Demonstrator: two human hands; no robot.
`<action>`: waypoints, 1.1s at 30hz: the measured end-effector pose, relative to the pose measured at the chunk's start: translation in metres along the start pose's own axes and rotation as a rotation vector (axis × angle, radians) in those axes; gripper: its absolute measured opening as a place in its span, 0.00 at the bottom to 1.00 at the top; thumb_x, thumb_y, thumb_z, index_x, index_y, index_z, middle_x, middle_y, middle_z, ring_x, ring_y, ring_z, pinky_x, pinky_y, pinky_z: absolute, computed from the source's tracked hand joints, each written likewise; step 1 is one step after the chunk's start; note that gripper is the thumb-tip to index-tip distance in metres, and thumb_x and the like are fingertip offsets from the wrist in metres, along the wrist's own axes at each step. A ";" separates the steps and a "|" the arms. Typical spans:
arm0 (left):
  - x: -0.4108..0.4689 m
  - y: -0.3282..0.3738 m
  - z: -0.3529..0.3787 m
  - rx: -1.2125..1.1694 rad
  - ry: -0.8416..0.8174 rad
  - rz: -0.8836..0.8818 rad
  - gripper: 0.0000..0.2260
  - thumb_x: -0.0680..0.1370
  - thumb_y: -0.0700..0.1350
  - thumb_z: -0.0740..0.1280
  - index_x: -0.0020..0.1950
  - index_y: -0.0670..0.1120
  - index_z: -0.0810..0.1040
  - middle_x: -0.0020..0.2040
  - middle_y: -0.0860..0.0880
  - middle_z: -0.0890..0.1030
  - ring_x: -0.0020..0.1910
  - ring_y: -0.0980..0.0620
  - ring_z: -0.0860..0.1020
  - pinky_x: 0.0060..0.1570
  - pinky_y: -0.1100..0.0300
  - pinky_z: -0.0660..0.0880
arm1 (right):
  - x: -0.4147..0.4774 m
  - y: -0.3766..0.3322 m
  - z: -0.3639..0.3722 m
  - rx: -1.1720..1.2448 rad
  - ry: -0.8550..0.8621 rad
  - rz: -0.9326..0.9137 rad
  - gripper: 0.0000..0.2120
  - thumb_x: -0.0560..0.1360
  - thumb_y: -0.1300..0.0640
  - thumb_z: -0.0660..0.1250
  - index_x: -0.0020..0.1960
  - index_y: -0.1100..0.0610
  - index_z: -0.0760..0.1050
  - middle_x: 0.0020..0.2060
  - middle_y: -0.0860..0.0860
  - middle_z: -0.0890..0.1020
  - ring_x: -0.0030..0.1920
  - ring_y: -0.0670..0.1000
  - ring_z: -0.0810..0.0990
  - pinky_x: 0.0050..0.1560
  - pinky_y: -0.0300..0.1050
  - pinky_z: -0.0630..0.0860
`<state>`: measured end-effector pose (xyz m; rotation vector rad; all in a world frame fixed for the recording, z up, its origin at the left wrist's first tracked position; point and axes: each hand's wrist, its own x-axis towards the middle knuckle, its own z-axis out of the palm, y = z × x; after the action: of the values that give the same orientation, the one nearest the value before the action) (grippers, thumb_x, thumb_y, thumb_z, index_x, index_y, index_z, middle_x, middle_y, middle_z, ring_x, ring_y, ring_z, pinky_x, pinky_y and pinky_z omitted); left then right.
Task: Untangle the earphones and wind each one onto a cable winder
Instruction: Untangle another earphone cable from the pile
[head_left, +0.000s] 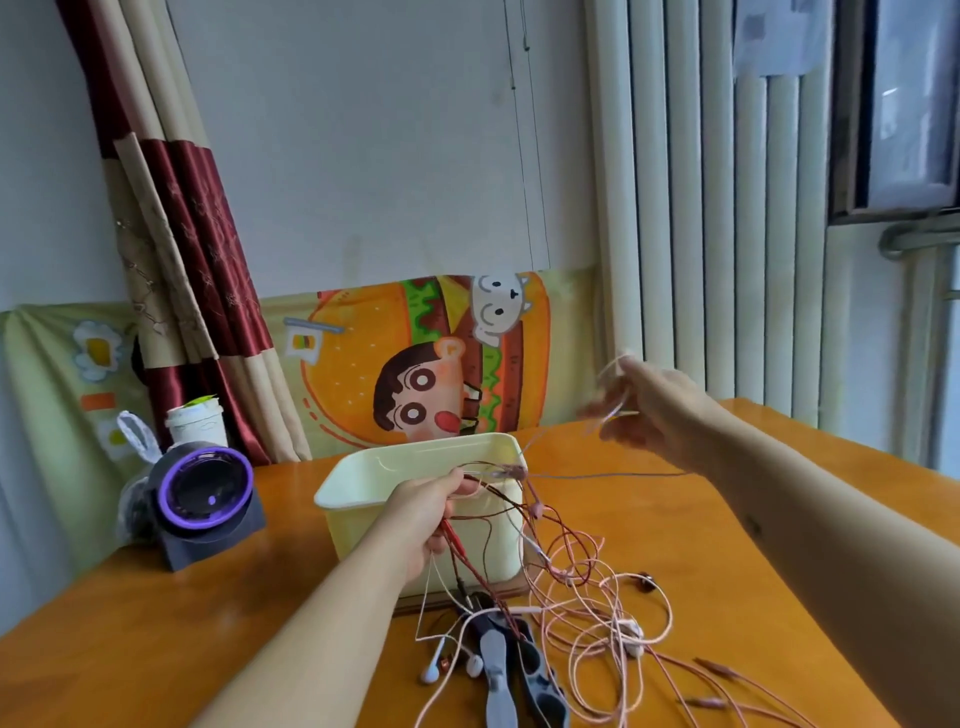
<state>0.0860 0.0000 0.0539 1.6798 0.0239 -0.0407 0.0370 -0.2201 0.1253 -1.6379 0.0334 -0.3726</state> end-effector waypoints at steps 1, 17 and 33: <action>0.000 -0.001 0.000 0.011 0.003 -0.010 0.13 0.82 0.48 0.63 0.43 0.45 0.83 0.32 0.51 0.64 0.29 0.55 0.60 0.21 0.66 0.58 | 0.002 -0.003 -0.003 0.207 0.013 0.022 0.25 0.82 0.51 0.50 0.34 0.59 0.74 0.38 0.58 0.84 0.28 0.53 0.77 0.33 0.42 0.69; -0.010 0.028 -0.013 0.483 -0.066 0.148 0.18 0.80 0.57 0.62 0.63 0.48 0.77 0.42 0.49 0.78 0.34 0.50 0.73 0.32 0.59 0.70 | 0.002 -0.035 -0.009 0.903 -0.181 0.094 0.22 0.81 0.49 0.51 0.30 0.54 0.65 0.22 0.48 0.66 0.23 0.46 0.64 0.33 0.37 0.61; -0.043 0.087 -0.084 0.225 0.441 0.870 0.15 0.84 0.48 0.54 0.61 0.51 0.79 0.50 0.51 0.79 0.55 0.54 0.76 0.51 0.64 0.71 | -0.009 -0.033 0.078 0.166 -0.504 0.080 0.21 0.81 0.53 0.52 0.29 0.54 0.57 0.23 0.49 0.59 0.25 0.48 0.57 0.27 0.39 0.58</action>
<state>0.0475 0.0746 0.1510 1.7655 -0.3896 1.0078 0.0418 -0.1394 0.1514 -1.5200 -0.3035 0.1032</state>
